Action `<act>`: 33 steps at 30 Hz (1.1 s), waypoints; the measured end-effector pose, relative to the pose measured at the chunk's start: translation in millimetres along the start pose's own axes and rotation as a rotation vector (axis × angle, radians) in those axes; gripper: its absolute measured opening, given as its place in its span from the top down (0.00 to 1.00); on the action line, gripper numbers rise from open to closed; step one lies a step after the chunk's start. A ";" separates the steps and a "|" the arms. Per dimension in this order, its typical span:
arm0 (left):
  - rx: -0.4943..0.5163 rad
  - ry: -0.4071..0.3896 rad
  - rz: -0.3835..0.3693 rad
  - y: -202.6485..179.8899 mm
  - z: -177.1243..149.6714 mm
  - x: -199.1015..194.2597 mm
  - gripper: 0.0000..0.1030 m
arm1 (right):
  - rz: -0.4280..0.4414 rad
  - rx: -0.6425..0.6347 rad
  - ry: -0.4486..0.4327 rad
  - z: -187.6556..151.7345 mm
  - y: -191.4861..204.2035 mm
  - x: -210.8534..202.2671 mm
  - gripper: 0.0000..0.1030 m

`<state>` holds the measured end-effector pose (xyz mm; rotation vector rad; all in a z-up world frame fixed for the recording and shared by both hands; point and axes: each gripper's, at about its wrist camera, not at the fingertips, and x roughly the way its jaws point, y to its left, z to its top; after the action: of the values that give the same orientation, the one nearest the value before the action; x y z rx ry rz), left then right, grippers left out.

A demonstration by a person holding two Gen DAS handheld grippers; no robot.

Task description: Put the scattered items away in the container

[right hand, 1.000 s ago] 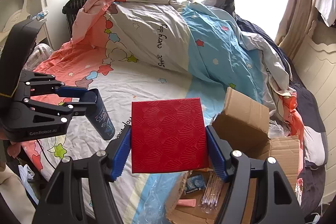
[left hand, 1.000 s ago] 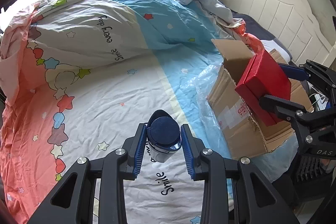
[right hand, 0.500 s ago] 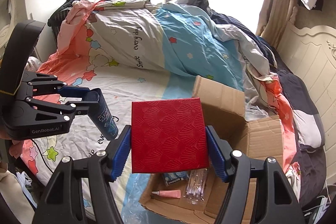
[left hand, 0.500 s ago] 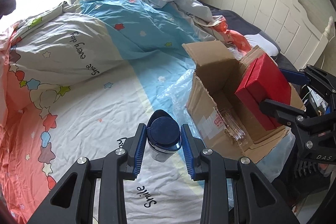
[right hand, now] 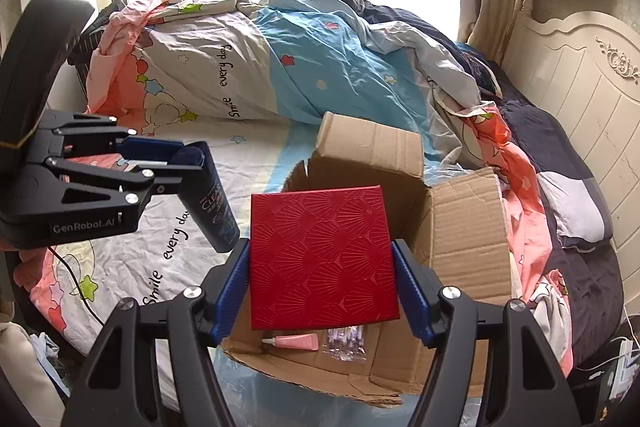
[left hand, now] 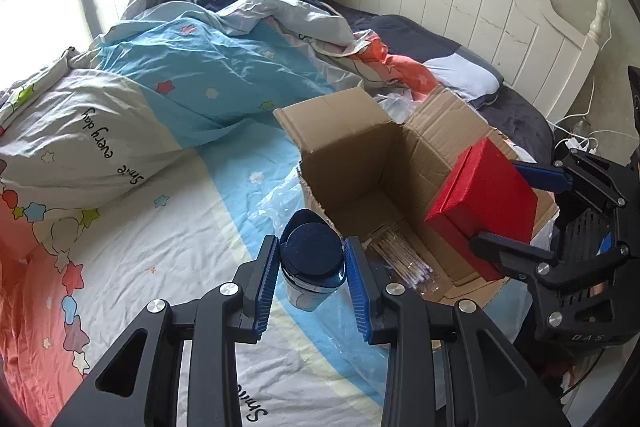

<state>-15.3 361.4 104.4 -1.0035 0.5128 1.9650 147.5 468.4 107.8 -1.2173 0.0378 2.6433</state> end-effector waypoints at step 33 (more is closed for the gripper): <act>0.177 -0.027 -0.096 -98.7 29.9 32.2 0.67 | -0.005 0.079 0.044 -35.7 -40.0 4.6 0.37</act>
<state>42.8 452.3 98.1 -0.8732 0.6017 1.8114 180.0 504.0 83.8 -1.2484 0.1446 2.5838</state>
